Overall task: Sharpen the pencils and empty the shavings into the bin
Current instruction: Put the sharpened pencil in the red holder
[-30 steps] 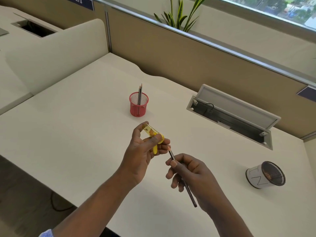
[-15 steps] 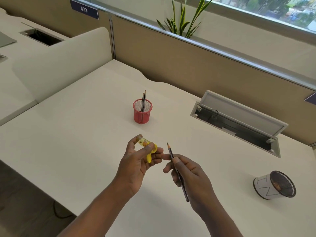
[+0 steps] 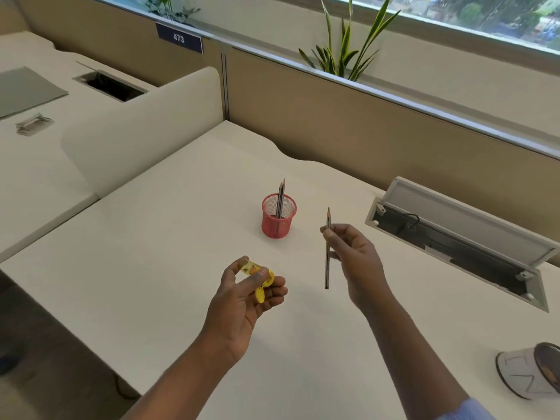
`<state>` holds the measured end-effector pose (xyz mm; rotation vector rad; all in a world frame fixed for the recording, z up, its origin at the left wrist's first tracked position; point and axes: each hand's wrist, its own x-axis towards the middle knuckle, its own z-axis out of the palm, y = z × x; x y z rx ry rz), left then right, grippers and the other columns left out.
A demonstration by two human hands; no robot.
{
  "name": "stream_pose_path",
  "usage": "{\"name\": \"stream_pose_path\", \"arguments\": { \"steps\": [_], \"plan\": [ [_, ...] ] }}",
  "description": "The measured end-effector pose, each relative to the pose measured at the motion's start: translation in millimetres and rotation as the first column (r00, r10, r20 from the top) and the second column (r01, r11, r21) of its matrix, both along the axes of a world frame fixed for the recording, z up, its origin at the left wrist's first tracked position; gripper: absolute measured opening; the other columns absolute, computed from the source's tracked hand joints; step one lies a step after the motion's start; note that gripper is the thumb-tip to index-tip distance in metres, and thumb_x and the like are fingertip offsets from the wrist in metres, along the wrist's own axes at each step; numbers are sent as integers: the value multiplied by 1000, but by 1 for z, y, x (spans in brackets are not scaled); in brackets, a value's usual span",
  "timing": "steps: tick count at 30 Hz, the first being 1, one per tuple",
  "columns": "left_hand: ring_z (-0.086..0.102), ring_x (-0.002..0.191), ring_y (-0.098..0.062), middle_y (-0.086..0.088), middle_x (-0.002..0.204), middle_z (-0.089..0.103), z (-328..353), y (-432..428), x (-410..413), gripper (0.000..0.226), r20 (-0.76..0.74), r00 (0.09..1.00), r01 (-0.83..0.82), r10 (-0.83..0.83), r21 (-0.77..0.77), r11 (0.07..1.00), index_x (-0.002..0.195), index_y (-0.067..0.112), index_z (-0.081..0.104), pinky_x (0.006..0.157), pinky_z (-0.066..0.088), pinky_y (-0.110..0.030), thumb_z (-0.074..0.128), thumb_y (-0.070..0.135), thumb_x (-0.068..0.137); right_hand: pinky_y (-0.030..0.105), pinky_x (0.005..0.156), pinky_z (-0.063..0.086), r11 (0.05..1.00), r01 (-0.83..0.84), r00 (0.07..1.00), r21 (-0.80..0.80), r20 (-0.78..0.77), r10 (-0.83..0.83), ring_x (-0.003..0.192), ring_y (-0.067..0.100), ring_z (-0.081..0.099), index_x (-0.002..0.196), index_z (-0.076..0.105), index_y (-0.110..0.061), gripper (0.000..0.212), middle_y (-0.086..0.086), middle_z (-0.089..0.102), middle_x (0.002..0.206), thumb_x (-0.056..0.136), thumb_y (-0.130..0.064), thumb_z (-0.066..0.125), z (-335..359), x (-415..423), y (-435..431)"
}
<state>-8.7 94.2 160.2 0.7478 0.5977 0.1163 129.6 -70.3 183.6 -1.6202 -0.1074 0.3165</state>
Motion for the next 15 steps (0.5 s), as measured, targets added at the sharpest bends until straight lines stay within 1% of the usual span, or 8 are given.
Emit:
{"name": "stream_pose_path", "arguments": {
  "steps": [2,4,6,8,9,12,15],
  "plan": [
    [77,80,-39,-32,98,76,-2,6,4,71,-14,1000,-5,5,-3,1000,138,17,48,70,65,-39,77,15,74,19,74,48,998,57,998,-8,41,-56,78,-5,64,102,74,-17,8,-3,75,96,98,-20,69,2,27,13],
    [77,79,-39,-32,97,76,-4,10,6,72,-26,1000,-9,8,-9,1000,139,16,48,69,65,-39,78,15,73,18,72,48,994,110,991,-20,81,-108,72,-9,63,96,74,-22,3,-7,74,89,97,-22,71,2,54,27],
    [77,80,-40,-33,99,75,-7,14,8,73,-32,999,-4,4,-14,1000,139,16,48,69,65,-40,78,15,73,22,75,50,987,154,980,-42,135,-147,76,-1,65,91,73,-25,5,-5,73,88,95,-23,72,1,79,43],
    [77,82,-41,-34,101,75,-10,16,8,72,-41,999,6,-7,-10,1000,139,17,49,69,65,-40,79,16,73,27,80,53,982,185,968,-42,181,-174,83,8,66,91,73,-24,4,-2,75,91,94,-22,73,0,100,58],
    [77,82,-41,-35,101,75,-11,17,7,72,-45,999,10,-11,-9,1000,139,18,49,69,65,-40,79,16,73,29,81,53,979,199,961,-38,201,-188,83,9,66,91,73,-25,3,-1,75,91,94,-23,73,0,110,66],
    [76,82,-42,-36,102,74,-16,20,4,72,-59,998,22,-22,3,1000,137,19,50,69,65,-40,80,17,72,27,71,50,969,246,935,-27,269,-230,73,4,61,88,68,-30,8,-9,70,82,91,-25,74,2,134,89],
    [75,82,-42,-37,102,74,-19,22,1,72,-71,997,35,-35,6,999,136,21,50,69,65,-40,80,18,70,25,68,48,969,243,926,-46,307,-218,67,2,58,88,67,-28,9,-12,67,77,89,-25,75,0,153,111]
  ]
}}
